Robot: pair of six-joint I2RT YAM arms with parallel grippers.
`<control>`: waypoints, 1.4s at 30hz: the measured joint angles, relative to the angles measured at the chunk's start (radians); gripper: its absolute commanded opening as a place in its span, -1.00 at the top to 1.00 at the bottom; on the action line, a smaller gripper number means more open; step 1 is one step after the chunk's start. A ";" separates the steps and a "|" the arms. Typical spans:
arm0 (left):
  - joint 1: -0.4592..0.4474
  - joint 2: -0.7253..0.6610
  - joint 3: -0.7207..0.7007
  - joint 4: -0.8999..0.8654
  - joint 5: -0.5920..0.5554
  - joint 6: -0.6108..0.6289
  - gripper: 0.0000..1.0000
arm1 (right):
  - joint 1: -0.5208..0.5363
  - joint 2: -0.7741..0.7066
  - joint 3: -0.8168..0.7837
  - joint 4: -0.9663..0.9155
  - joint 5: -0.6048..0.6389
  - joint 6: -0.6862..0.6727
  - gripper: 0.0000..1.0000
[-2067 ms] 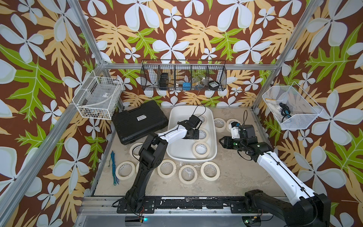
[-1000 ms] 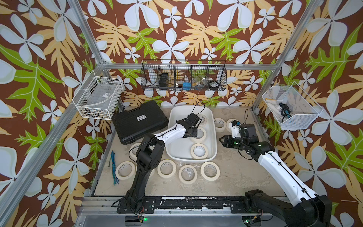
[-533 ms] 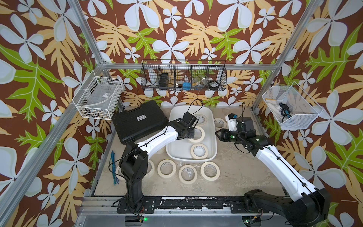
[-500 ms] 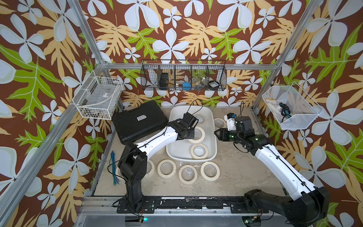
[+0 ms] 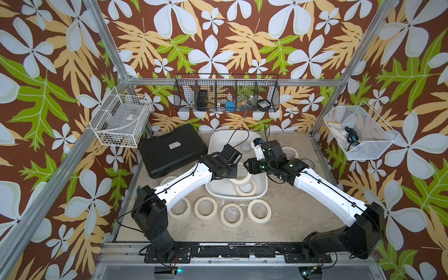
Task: Take out the art tape in the storage box
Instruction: Pick up the art tape from the storage box.
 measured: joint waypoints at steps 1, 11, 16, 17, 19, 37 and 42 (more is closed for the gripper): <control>-0.001 -0.006 -0.006 0.000 0.000 0.000 0.64 | 0.010 0.011 0.005 0.000 0.007 -0.006 -0.06; -0.005 -0.049 -0.035 -0.006 0.010 0.000 0.64 | 0.057 0.079 0.019 0.000 0.101 -0.062 -0.06; -0.005 -0.049 -0.035 -0.013 0.011 0.001 0.65 | 0.067 0.090 0.021 0.005 0.113 -0.084 -0.02; -0.005 -0.049 -0.035 -0.013 0.011 0.001 0.65 | 0.068 0.090 0.021 0.007 0.113 -0.088 0.00; -0.005 -0.049 -0.037 -0.013 0.011 0.001 0.65 | 0.070 0.090 0.020 0.010 0.114 -0.098 0.06; -0.004 -0.057 -0.064 0.001 0.003 0.017 0.08 | 0.073 0.103 0.019 -0.012 0.100 -0.132 0.89; -0.006 -0.074 -0.073 0.029 0.017 -0.001 -0.13 | 0.071 0.096 0.012 -0.010 0.147 -0.125 0.96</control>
